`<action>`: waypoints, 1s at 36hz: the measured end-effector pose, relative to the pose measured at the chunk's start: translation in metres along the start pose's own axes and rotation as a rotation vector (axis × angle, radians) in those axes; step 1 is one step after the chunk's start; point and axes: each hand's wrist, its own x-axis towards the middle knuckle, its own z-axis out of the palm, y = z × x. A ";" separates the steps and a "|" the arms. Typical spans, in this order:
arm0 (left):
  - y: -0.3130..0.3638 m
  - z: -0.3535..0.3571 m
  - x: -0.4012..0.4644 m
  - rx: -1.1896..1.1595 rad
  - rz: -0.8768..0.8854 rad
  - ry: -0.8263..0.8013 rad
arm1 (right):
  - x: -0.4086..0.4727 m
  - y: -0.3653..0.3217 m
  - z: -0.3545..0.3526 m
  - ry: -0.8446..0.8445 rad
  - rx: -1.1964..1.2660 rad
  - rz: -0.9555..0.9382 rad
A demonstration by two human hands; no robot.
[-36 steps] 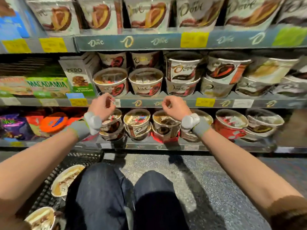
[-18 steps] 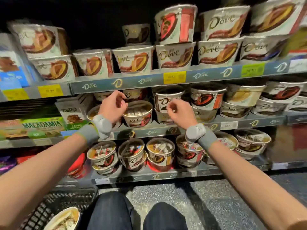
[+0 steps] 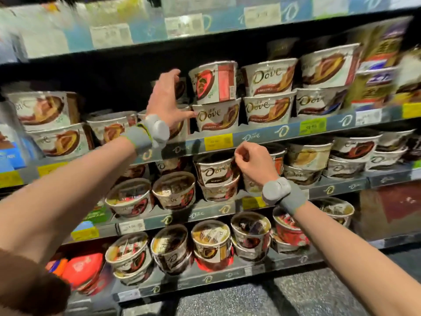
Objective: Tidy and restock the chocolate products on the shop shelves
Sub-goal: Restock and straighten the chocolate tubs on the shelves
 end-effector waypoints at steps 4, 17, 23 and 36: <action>-0.005 0.005 0.020 0.040 -0.046 -0.134 | 0.004 0.005 -0.005 0.000 -0.016 0.023; 0.001 0.022 0.040 0.005 0.026 -0.093 | 0.012 0.001 -0.019 -0.075 -0.104 0.007; 0.004 0.028 0.048 -0.036 -0.019 -0.128 | 0.015 0.007 -0.025 -0.062 -0.110 0.027; 0.014 0.029 0.057 -0.065 0.037 -0.166 | 0.007 0.020 -0.038 -0.032 -0.098 0.079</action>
